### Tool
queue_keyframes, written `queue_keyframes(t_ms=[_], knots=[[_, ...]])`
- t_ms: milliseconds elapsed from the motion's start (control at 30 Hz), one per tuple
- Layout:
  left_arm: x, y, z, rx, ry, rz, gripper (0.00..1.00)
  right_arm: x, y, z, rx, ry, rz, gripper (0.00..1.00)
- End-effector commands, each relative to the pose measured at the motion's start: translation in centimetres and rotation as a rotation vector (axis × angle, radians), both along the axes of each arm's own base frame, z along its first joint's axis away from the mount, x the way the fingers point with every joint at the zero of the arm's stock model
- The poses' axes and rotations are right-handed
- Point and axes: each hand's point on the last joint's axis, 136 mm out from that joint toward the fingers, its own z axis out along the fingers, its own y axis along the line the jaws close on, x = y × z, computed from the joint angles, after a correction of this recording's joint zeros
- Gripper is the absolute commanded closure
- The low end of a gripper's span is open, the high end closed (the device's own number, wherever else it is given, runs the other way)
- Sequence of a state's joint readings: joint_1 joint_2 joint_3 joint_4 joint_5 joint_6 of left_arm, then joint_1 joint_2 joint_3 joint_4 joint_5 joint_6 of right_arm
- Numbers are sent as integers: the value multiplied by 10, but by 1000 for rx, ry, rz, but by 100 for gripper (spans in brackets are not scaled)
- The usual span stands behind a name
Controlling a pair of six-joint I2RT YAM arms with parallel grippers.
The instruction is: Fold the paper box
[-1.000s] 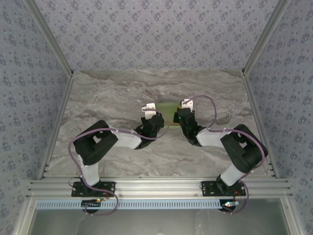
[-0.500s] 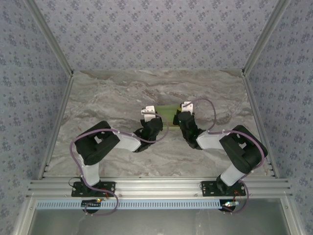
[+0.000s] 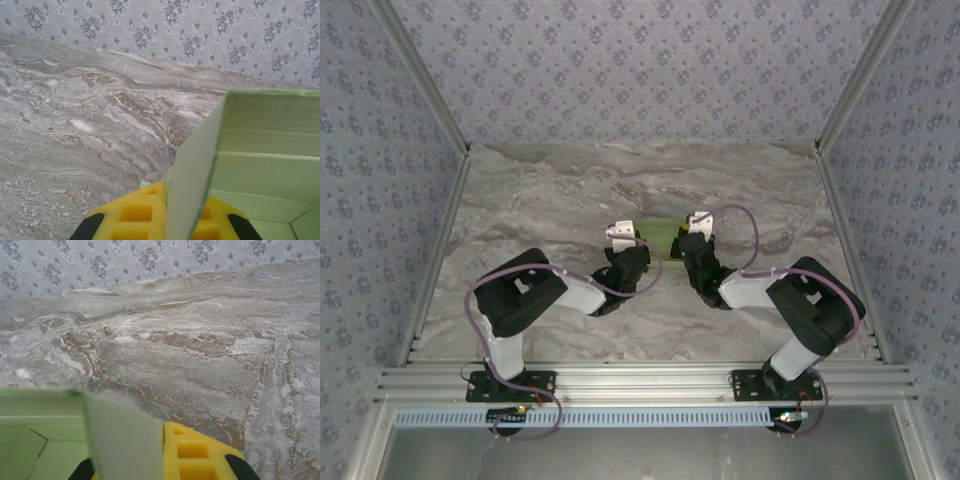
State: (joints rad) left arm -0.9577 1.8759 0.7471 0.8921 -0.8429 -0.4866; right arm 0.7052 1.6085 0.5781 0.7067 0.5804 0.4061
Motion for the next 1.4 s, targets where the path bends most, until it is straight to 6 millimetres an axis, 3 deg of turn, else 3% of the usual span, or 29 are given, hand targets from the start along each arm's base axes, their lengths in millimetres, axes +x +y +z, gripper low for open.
queue_keyframes(t_ms=[0,367,600,733,1367], knots=[[-9,25,-46,154,99,39,98,-11,-20,-39,-55,131,-104,96],[-5,20,-42,139,79,36,99,-4,-15,-34,-102,118,-42,96],[5,9,-27,130,44,36,99,12,-20,-28,-116,110,-11,96],[8,8,-28,132,43,40,99,18,-19,-28,-124,111,13,96],[-6,11,-29,152,42,30,99,1,-20,-22,-142,102,-10,94]])
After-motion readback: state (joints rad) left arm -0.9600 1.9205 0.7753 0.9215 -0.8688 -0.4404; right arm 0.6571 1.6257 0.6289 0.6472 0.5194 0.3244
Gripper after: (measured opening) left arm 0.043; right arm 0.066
